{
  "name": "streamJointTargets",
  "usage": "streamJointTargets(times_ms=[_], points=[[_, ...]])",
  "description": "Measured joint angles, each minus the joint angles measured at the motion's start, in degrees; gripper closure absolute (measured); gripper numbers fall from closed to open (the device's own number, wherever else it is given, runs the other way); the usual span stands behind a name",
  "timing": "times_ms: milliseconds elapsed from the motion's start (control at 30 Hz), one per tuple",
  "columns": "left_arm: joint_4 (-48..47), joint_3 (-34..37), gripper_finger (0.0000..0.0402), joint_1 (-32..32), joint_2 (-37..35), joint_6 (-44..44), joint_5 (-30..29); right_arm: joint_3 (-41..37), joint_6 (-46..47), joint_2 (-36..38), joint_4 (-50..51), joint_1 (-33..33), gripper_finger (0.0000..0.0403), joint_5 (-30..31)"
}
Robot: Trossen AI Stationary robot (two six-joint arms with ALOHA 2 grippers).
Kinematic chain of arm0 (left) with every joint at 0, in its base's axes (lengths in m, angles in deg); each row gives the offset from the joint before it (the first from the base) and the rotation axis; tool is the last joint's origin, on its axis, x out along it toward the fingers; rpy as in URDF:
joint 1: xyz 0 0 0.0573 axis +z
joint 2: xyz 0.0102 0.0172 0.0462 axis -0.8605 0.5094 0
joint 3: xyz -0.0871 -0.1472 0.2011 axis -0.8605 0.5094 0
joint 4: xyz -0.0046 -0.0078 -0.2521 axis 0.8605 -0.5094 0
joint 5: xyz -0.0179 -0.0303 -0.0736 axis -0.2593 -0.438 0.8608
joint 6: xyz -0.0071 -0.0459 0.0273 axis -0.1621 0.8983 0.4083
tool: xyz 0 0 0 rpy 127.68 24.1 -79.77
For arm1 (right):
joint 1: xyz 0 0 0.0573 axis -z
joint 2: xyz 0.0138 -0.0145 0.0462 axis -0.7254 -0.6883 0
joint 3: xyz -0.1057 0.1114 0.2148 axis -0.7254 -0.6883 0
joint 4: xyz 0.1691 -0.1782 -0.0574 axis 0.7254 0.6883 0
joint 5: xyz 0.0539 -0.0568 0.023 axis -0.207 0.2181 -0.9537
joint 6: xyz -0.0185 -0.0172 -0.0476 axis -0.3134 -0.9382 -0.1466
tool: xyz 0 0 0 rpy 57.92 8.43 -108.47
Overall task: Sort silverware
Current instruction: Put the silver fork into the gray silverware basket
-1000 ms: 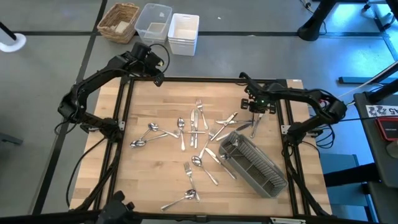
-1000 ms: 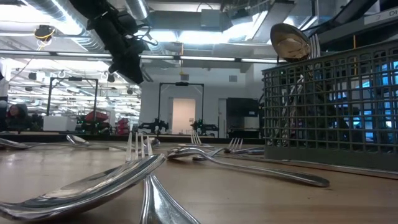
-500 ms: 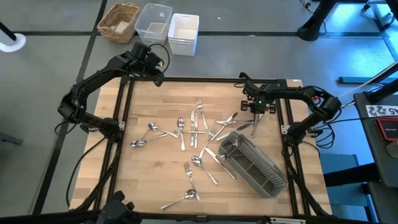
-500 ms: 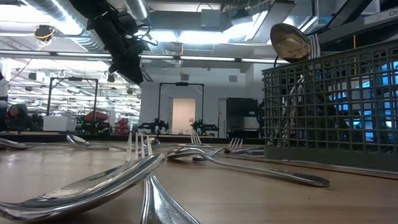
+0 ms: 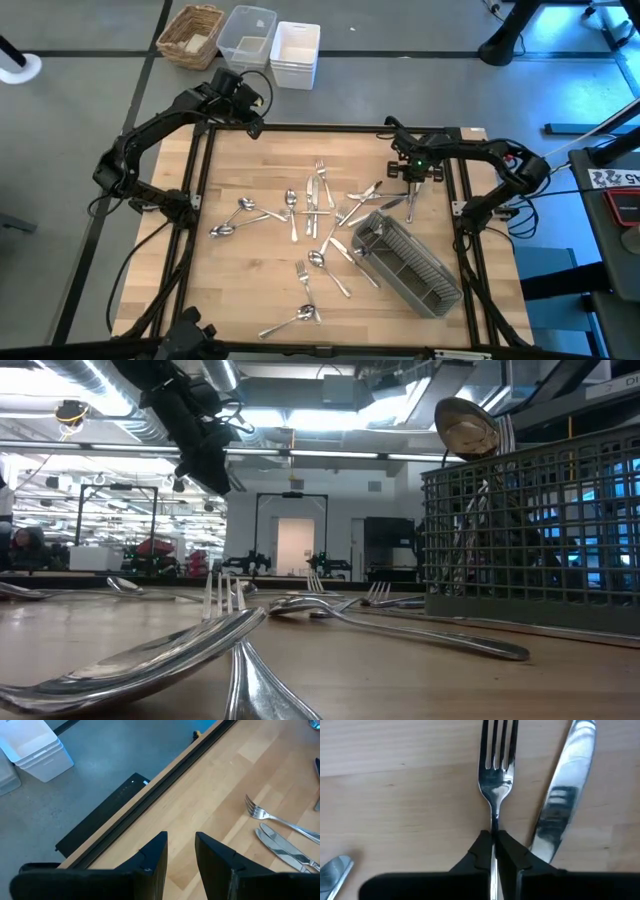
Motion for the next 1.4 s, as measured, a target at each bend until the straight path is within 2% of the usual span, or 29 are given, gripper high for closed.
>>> streamJointTargets(times_ms=[433,633,900,1067,1167,1400], points=[[0.3,0.0,0.031,0.0,0.0,3.7,0.0,2.5,-1.9,11.4,-0.6,0.0,0.0398,0.0],[0.2,0.0,0.031,-0.5,0.0,8.5,0.0,9.0,-6.4,16.0,-0.2,0.0,0.0397,2.0],[0.0,0.0,0.031,-2.9,0.0,9.0,0.0,20.3,-13.9,20.2,0.0,-2.1,0.0395,2.9],[0.0,0.0,0.031,-4.9,0.0,9.2,0.0,25.6,-18.1,21.9,-0.3,-8.6,0.0398,2.7],[-0.1,0.0,0.031,-6.2,0.0,10.0,0.0,26.9,-18.3,22.6,-0.2,-14.4,0.0396,4.8],[-0.1,0.0,0.031,-9.7,0.0,11.3,0.0,26.9,-16.1,22.4,-0.8,-32.7,0.0398,15.1]])
